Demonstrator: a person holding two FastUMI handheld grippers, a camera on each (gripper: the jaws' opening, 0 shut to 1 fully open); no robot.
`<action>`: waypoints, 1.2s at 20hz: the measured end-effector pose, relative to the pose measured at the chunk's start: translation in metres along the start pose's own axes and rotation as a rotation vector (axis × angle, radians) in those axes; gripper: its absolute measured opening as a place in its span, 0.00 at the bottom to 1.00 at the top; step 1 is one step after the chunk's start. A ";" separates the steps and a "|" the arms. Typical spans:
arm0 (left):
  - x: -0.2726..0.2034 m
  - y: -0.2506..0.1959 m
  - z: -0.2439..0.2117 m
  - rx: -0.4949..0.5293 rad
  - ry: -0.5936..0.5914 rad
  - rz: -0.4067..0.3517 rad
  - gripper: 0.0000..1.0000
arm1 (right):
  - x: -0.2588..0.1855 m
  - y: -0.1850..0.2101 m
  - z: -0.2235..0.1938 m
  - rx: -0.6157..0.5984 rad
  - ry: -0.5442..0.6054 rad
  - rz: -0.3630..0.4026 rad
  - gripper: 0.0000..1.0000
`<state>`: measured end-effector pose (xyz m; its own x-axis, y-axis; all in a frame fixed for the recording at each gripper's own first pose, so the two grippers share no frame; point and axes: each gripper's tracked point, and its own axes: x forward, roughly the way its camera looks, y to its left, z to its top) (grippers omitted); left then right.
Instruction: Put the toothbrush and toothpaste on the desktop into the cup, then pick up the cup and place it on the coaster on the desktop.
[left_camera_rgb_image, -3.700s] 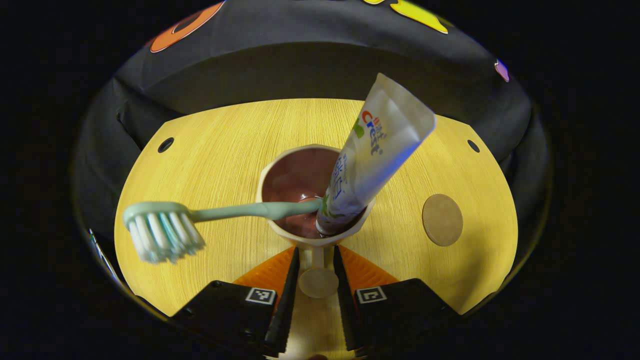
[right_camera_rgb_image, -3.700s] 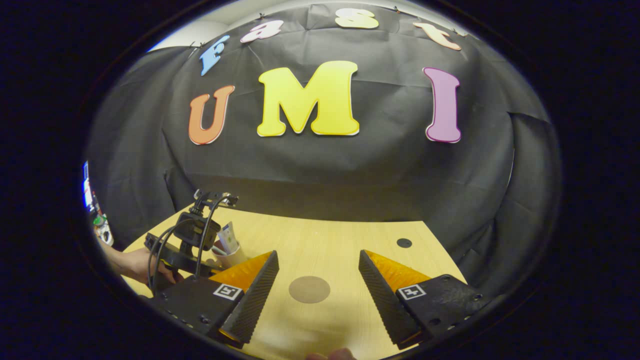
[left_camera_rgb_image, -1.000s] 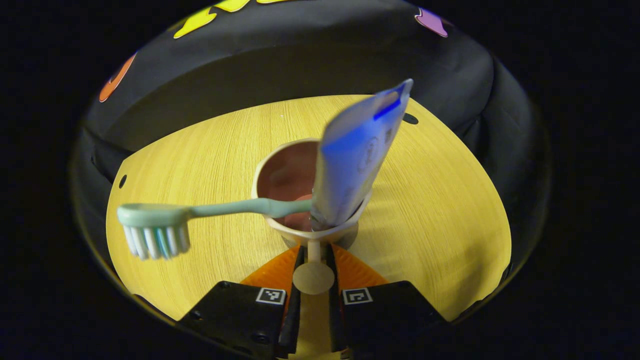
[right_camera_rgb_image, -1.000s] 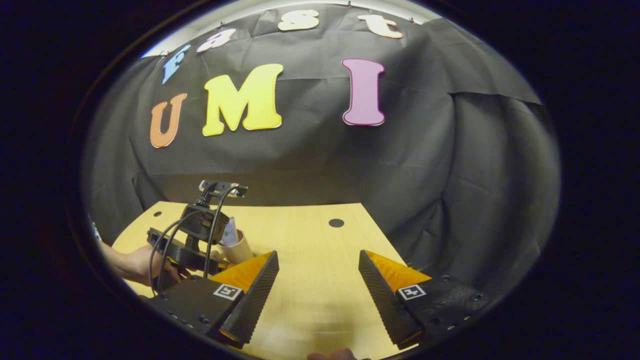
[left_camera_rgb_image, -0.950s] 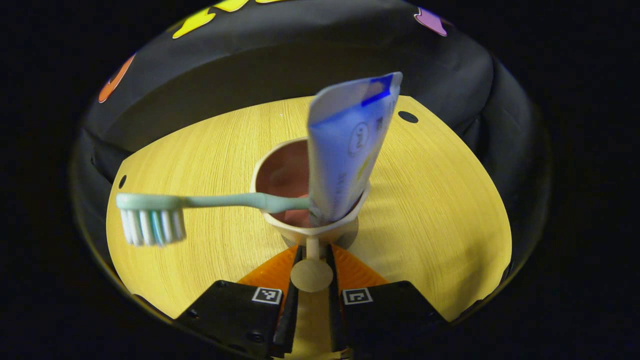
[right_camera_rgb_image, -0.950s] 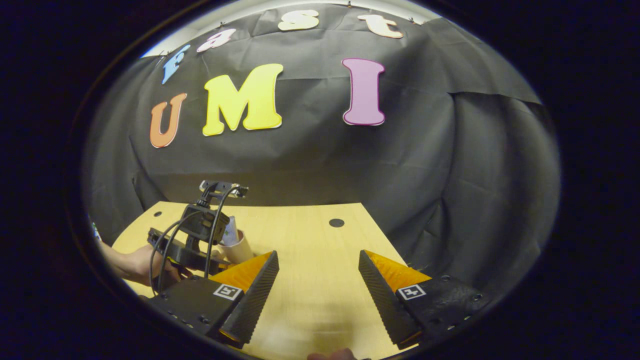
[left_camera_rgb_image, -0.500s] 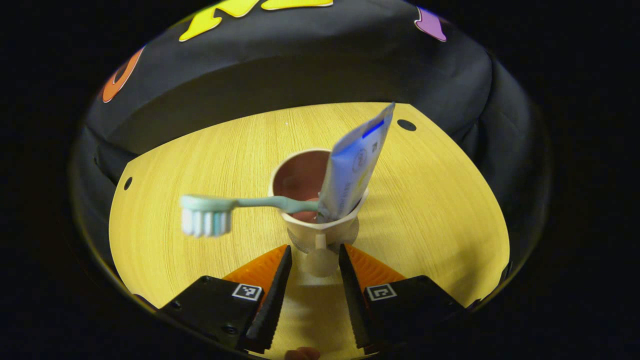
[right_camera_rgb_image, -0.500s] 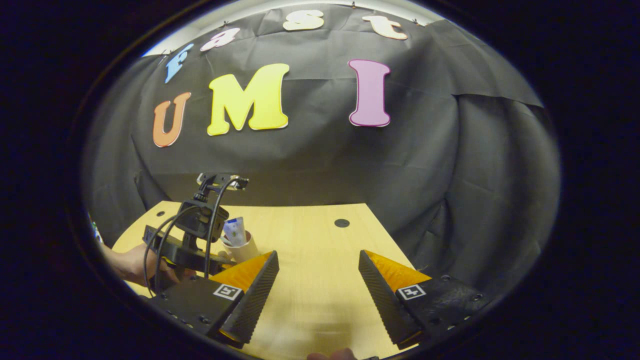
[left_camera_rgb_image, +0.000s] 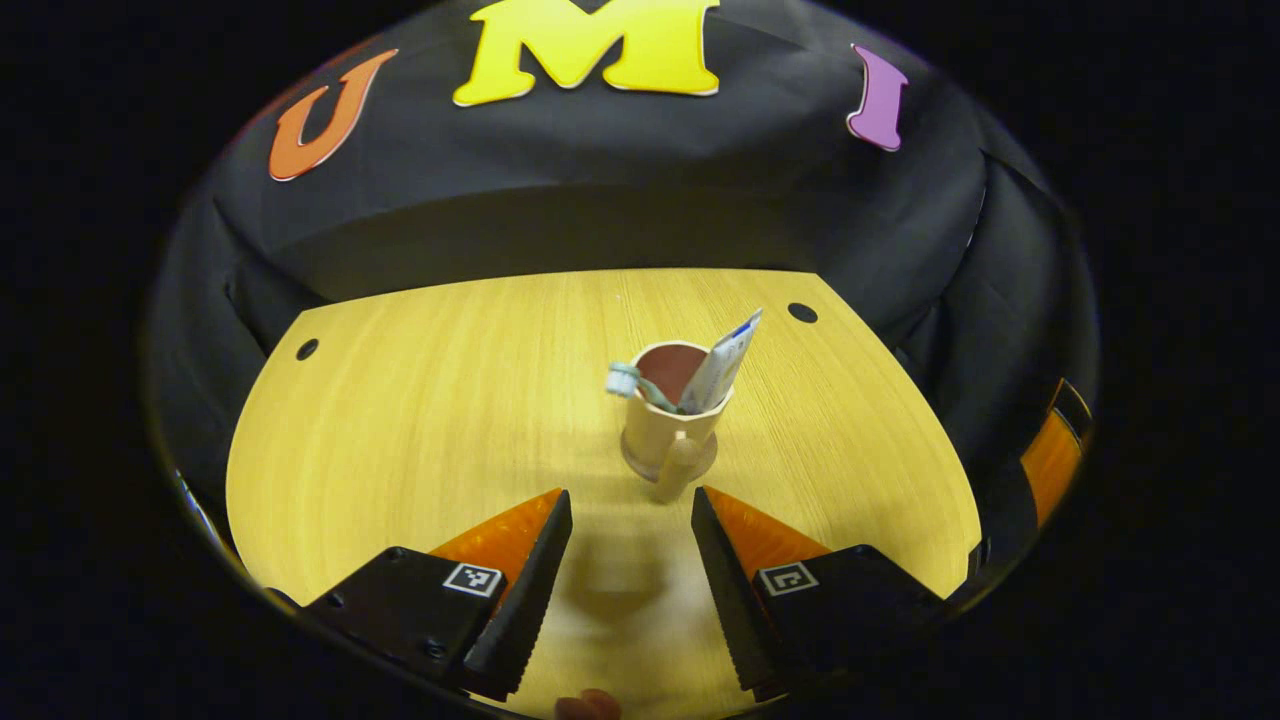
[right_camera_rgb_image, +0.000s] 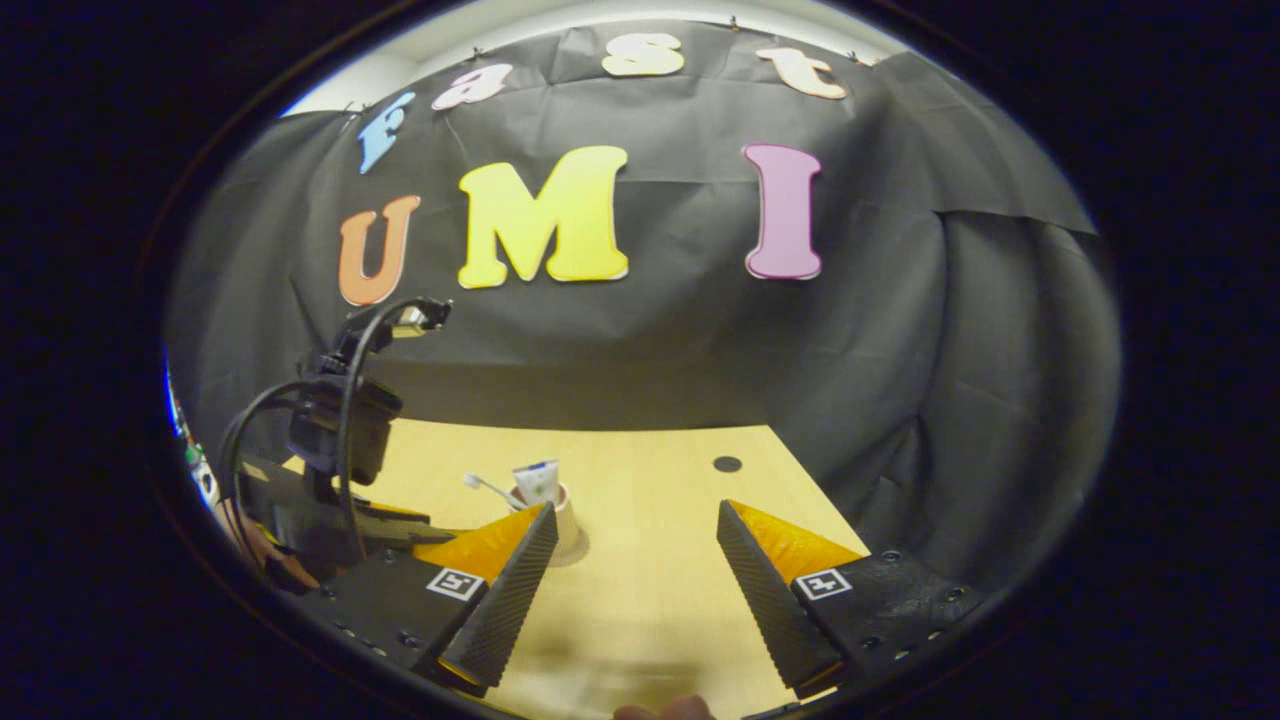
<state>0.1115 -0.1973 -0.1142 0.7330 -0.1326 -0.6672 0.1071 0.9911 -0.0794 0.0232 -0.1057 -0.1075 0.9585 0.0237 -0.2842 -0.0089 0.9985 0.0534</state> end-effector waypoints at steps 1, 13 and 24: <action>-0.017 0.011 0.004 -0.014 -0.028 0.019 0.78 | -0.003 0.011 0.007 -0.005 -0.014 0.016 0.97; -0.180 0.105 0.073 -0.112 -0.441 0.154 0.97 | -0.041 0.119 0.081 -0.042 -0.156 0.110 0.96; -0.263 0.108 0.113 -0.070 -0.712 0.190 0.96 | -0.068 0.129 0.116 -0.053 -0.245 0.092 0.96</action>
<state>0.0060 -0.0570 0.1365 0.9955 0.0888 -0.0339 -0.0910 0.9932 -0.0730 -0.0098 0.0157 0.0294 0.9933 0.1080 -0.0398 -0.1075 0.9941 0.0159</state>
